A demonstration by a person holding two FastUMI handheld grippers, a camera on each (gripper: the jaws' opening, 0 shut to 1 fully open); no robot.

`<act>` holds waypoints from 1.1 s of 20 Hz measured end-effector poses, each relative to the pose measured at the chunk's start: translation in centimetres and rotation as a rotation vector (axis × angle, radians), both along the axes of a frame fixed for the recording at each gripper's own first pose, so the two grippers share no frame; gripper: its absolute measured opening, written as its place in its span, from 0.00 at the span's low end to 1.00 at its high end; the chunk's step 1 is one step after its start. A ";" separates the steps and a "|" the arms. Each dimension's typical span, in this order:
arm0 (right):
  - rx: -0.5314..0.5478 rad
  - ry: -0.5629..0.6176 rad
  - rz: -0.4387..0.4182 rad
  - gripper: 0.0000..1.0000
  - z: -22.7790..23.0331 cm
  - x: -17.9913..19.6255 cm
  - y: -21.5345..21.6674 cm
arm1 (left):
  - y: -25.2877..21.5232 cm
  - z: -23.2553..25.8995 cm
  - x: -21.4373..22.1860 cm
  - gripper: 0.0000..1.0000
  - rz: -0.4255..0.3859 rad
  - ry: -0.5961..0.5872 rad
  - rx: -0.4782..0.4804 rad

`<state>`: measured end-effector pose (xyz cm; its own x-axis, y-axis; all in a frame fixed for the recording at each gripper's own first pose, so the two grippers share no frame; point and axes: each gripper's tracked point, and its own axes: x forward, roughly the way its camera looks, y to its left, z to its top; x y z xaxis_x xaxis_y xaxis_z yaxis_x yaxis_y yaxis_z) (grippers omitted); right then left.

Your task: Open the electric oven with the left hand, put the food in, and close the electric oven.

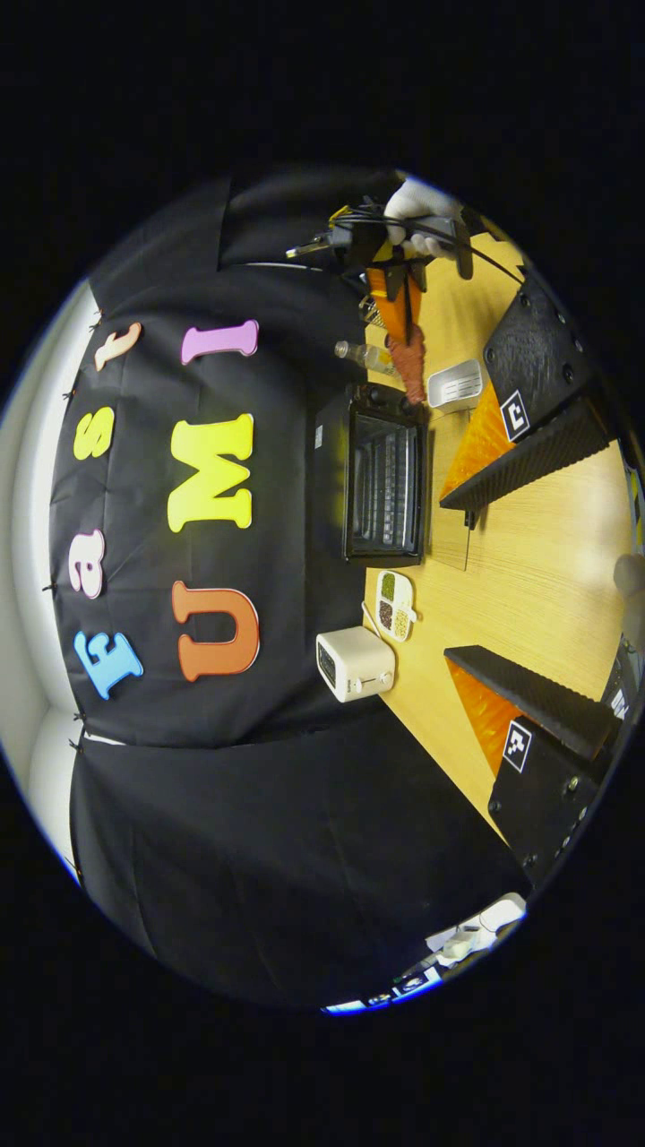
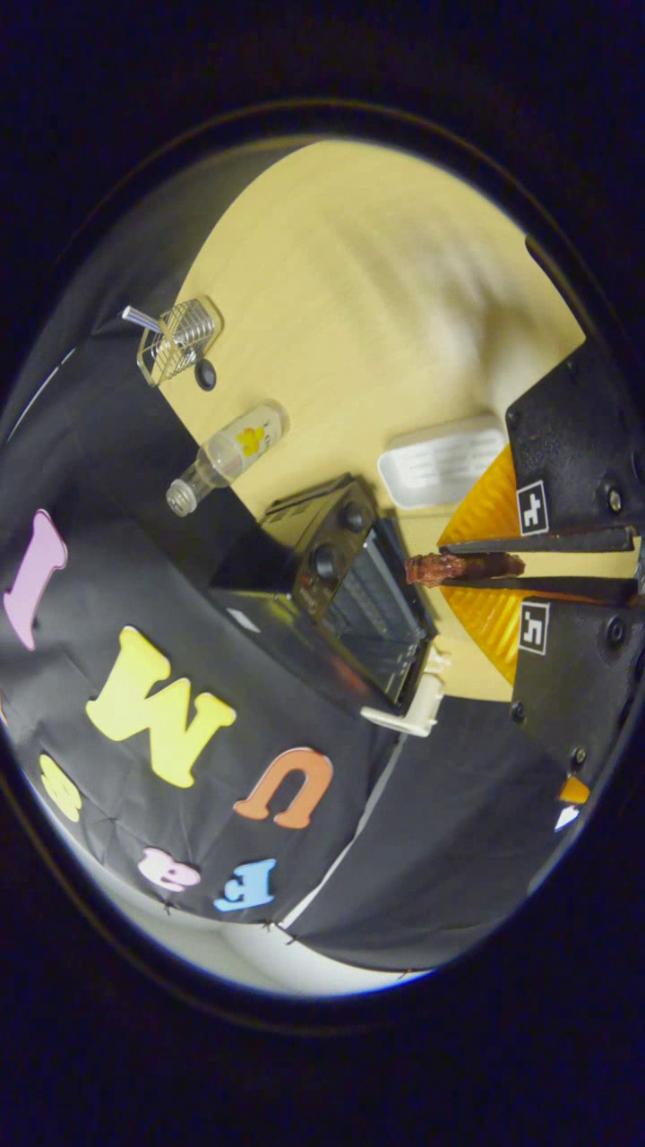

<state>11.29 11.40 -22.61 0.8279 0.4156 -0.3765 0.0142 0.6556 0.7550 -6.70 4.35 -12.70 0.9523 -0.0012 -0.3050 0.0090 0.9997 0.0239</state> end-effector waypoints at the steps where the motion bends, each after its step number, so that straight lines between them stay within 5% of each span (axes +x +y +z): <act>1: 0.030 -0.020 -0.037 0.13 0.3 0.5 1.5 | 0.8 -0.3 -0.2 0.97 -0.020 0.006 0.020; 6: 0.167 -0.074 -0.158 0.13 0.1 4.7 9.0 | 2.9 -1.1 -1.3 0.97 -0.061 0.069 0.031; 12: 0.265 -0.106 -0.305 0.13 -1.8 11.6 12.6 | 3.5 0.4 0.4 0.97 -0.053 0.051 0.022; 22: 0.176 -0.139 -0.416 0.14 -5.1 20.5 13.6 | 6.2 -1.4 2.6 0.97 0.015 0.103 0.026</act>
